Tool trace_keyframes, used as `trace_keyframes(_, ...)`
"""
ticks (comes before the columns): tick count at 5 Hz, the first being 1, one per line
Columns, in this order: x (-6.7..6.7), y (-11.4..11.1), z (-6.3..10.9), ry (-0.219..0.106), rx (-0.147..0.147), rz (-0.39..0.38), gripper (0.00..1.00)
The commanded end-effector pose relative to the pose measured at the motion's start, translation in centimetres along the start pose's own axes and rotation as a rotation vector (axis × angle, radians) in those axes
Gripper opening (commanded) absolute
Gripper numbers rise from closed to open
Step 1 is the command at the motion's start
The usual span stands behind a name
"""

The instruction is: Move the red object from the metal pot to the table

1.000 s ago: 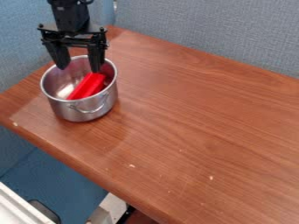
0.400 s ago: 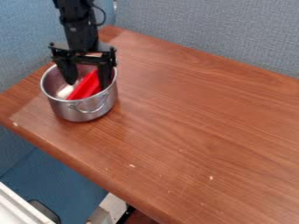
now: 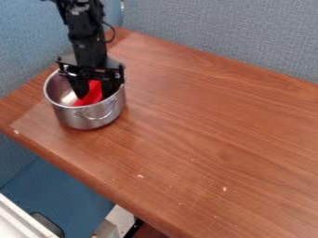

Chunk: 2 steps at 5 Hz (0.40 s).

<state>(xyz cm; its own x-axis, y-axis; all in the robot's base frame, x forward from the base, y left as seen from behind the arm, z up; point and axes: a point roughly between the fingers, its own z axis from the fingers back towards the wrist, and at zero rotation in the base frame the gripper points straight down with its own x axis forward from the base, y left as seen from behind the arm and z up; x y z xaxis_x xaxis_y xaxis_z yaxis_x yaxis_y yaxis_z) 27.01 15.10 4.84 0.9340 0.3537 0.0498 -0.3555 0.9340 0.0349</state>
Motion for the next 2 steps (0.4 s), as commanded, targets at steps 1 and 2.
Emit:
trace_keyframes(1, 0.52, 0.77, 0.28, -0.030, 0.007, -0.002, 0.00)
trace_keyframes(2, 1.38, 0.27, 0.70, -0.033, 0.006, -0.014, 0.00)
